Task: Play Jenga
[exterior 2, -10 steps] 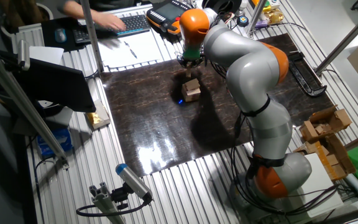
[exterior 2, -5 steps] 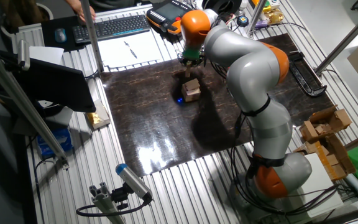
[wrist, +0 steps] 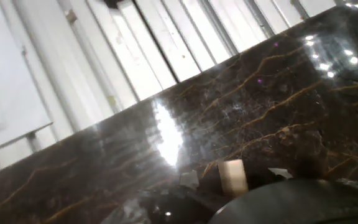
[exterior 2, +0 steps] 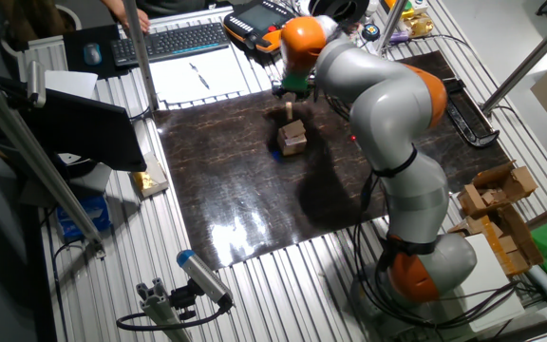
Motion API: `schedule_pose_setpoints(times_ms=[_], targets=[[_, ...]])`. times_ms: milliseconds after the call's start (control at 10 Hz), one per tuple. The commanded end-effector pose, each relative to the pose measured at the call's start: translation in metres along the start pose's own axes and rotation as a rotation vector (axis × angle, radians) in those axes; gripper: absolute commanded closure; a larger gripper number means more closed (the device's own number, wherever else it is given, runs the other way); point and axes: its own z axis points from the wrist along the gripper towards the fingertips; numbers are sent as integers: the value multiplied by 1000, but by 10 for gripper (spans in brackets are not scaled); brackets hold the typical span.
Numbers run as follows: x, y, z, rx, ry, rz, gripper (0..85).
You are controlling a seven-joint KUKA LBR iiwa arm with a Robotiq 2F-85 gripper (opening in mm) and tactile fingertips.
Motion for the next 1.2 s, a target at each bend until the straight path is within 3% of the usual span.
schedule_pose_setpoints(times_ms=[0,300,400,500,700,900,1100], targets=[[5,-2,-11,-4,70,-99,490],[20,-5,-33,9,130,-246,783],[24,-8,-38,6,148,-285,843],[30,-10,-45,-6,169,-310,843],[36,-13,-51,-6,173,-361,843],[38,-15,-51,-20,190,-415,843],[39,-16,-52,-40,183,-453,843]])
